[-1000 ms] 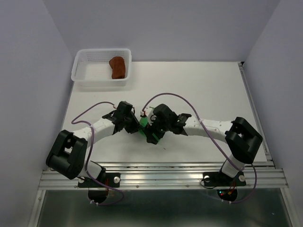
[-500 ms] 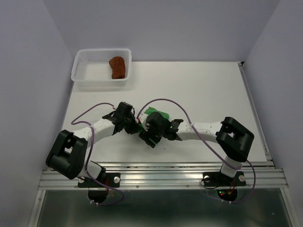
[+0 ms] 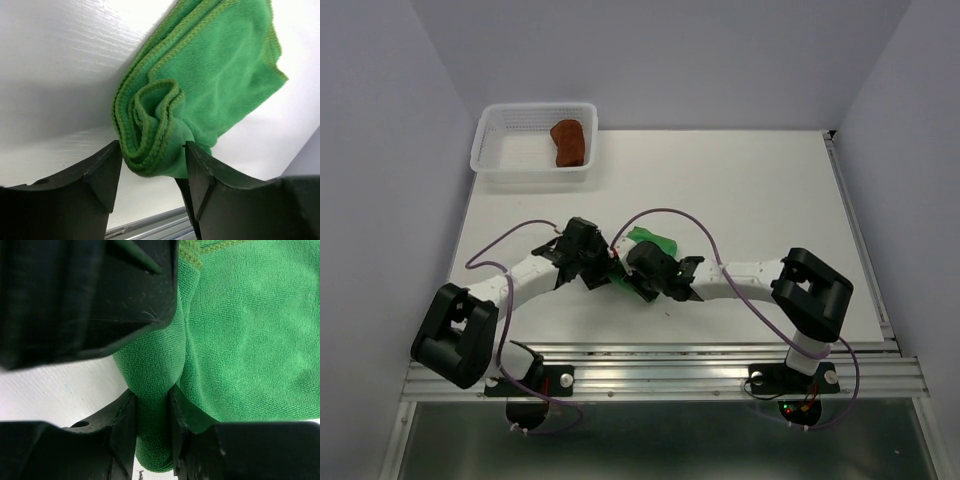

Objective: Roll the towels
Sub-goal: Roll the towel

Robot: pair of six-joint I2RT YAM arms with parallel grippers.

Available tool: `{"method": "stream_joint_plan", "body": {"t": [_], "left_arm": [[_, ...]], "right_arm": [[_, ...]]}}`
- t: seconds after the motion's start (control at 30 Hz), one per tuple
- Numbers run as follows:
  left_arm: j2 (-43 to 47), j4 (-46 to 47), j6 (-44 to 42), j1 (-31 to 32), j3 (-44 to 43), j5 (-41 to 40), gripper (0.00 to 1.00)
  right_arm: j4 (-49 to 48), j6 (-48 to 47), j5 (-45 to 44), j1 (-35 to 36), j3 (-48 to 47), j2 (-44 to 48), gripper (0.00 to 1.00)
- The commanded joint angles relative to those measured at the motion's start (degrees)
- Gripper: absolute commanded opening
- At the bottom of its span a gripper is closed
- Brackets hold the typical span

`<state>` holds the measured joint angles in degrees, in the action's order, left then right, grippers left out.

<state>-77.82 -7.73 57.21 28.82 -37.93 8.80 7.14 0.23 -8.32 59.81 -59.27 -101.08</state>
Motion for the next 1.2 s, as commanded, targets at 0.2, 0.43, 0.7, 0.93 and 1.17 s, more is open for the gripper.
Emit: {"method": "stream_joint_plan", "body": {"t": [0.2, 0.43, 0.7, 0.93, 1.17], "left_arm": [[8.91, -2.82, -0.52, 0.19, 0.14, -4.04, 0.80], [9.80, -1.07, -1.75, -0.08, 1.89, -3.44, 0.84], [6.55, 7.29, -5.09, -0.08, 1.46, 1.13, 0.85], [-0.65, 15.71, -5.79, -0.08, -1.26, 3.77, 0.90], [-6.37, 22.57, -4.04, -0.08, -1.88, 2.64, 0.90]], "right_arm": [[4.03, 12.60, 22.26, -10.47, -2.87, 1.59, 0.23], [3.59, 15.41, 43.34, -20.50, -4.72, -2.36, 0.21], [3.94, 21.12, 60.78, -28.79, -10.78, -11.42, 0.17], [8.68, 21.83, 62.89, -30.81, -14.74, -15.37, 0.17], [9.21, 21.13, 63.42, -32.56, -15.35, -18.01, 0.17]]}}
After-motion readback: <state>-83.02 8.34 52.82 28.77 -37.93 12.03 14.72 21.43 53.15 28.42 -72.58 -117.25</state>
